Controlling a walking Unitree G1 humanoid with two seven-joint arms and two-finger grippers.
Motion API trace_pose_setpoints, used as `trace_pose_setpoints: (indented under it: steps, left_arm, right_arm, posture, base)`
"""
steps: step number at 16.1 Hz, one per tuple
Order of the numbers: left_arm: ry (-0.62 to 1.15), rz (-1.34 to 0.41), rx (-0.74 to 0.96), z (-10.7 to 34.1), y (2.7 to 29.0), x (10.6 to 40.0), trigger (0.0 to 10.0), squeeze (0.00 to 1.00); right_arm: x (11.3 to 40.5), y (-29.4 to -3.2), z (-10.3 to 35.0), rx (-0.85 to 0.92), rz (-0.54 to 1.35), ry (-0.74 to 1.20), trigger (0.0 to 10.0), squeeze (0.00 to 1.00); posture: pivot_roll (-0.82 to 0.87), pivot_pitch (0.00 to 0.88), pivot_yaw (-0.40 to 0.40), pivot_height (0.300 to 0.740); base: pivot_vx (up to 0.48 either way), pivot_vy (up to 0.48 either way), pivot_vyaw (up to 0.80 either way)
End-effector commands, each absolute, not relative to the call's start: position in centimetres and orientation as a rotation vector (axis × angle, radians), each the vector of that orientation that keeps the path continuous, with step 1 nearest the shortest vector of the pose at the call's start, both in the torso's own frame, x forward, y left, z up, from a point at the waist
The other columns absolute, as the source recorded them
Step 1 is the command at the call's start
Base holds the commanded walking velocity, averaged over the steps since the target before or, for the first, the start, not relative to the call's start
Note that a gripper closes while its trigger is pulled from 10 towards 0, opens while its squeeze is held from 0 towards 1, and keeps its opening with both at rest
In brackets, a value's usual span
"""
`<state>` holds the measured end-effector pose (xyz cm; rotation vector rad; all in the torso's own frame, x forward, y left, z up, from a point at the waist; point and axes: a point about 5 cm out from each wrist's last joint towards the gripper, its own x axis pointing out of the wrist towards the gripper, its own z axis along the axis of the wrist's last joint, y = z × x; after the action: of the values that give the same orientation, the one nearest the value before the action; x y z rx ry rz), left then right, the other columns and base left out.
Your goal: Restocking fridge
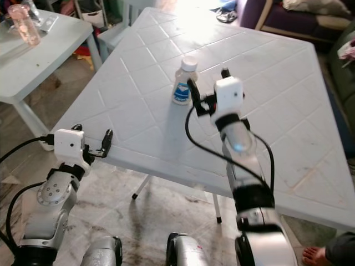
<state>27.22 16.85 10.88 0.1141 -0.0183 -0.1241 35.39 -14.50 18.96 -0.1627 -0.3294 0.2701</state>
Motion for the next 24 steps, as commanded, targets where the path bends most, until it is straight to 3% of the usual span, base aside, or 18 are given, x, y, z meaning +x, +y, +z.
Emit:
trace_pose_setpoints:
  steps: [1, 13, 15, 23, 24]
  left_arm:
    - [-0.007, -0.128, 0.129, 10.9, 17.0, 27.0, 10.0, 0.0]
    - [0.034, -0.165, 0.183, 11.3, 17.9, 25.9, 10.0, 0.0]
    - [0.038, -0.169, 0.184, 11.4, 17.9, 25.7, 10.0, 0.0]
    - [0.059, -0.184, 0.181, 11.2, 17.8, 25.4, 10.0, 0.0]
    - [0.058, -0.187, 0.179, 11.2, 17.7, 25.4, 10.0, 0.0]
  right_arm:
    - [35.7, -14.9, 19.4, -0.155, 0.268, -0.345, 10.0, 0.0]
    - [38.7, -12.1, 22.4, -0.084, 0.422, -0.366, 10.0, 0.0]
    - [38.9, -11.3, 22.5, -0.085, 0.475, -0.361, 0.0, 0.0]
    - [39.4, -11.2, 22.3, -0.127, 0.446, -0.335, 0.4, 0.0]
    - [39.4, -11.4, 22.3, -0.14, 0.433, -0.334, 0.0, 0.0]
  posture:
    - [0.19, 0.193, -0.062, 0.74]
    - [0.24, 0.24, -0.021, 0.74]
    - [0.25, 0.247, -0.022, 0.74]
    - [0.24, 0.255, -0.028, 0.74]
    - [0.24, 0.255, -0.029, 0.74]
  base:
    - [0.0, 0.0, 0.0]
    - [0.0, 0.0, 0.0]
    - [0.0, 0.0, 0.0]
    - [0.0, 0.0, 0.0]
    - [0.0, 0.0, 0.0]
